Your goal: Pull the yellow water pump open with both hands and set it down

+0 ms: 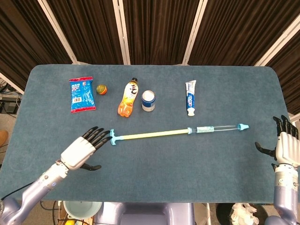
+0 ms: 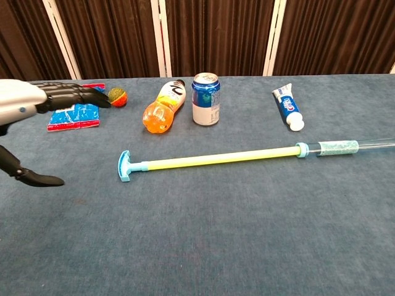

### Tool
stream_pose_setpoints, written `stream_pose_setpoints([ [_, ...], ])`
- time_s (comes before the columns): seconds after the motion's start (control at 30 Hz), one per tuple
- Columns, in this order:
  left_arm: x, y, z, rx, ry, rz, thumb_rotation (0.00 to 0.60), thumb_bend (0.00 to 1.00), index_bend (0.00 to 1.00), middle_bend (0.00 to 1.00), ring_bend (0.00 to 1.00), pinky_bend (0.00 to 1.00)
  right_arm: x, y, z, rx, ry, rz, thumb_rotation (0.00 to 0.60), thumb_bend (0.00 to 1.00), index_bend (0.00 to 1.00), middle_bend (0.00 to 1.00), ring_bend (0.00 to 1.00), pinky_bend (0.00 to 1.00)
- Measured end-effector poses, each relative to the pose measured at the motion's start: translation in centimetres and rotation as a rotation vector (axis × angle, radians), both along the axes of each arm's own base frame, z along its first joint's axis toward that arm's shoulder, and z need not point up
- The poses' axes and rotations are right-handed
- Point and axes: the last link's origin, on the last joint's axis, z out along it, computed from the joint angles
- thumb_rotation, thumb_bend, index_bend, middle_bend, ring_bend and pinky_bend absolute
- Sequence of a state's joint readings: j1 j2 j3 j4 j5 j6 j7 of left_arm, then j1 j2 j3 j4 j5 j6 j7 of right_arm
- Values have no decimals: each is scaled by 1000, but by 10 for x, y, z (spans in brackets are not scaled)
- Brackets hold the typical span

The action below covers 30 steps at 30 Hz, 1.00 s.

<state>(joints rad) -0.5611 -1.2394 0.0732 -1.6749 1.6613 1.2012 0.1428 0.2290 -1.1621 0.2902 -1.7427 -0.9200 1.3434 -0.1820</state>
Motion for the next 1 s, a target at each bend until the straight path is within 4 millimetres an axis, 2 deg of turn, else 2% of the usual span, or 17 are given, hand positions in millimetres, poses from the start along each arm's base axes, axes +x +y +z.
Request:
stream_pose_setpoints([
  [0.17,-20,-11,16,64,-47,100,600,124,73,9,0,63,1,5,1,27,22,6,600,179,104,0,0,0],
  [0.33,-50,-26,42,180,-89,244,600,92,27,0,0,58,3,13,1,66,64,39,600,148,99,0,0,0],
  [0.5,-79,-50,72,310,-111,374,600,44,0,0,0,32,8,28,1,108,116,116,600,143,44,0,0,0],
  [0.63,-95,-67,89,393,-81,404,600,29,0,0,0,29,9,43,3,122,150,178,600,141,19,0,0,0],
  [0.83,-120,-90,107,498,-11,441,600,26,0,0,0,22,-2,64,19,74,197,213,600,139,17,0,0,0],
  [1.0,-130,-96,120,560,-30,468,600,25,0,0,0,21,-9,72,32,6,196,196,600,139,18,0,0,0],
])
